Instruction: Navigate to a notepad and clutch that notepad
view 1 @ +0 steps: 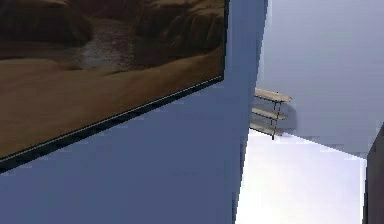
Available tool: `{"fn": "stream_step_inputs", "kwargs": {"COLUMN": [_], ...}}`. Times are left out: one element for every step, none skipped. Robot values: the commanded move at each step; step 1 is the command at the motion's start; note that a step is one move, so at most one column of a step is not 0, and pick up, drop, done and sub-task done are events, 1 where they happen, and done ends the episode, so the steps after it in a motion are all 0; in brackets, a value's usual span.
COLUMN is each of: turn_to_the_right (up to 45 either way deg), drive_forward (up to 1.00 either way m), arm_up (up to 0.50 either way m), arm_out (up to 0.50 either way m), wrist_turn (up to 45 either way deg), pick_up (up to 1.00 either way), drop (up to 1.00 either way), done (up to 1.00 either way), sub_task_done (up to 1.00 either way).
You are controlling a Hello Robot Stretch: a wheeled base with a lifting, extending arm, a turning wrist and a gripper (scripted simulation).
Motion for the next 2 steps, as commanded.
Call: {"fn": "stream_step_inputs", "kwargs": {"turn_to_the_right": [3.0, 0.0], "drive_forward": [0.0, 0.15], "arm_up": [0.0, 0.0], "arm_out": [0.0, 0.0], "wrist_turn": [0.0, 0.0], "pick_up": [0.0, 0.0], "drop": [0.0, 0.0], "done": [0.0, 0.0], "sub_task_done": [0.0, 0.0]}}
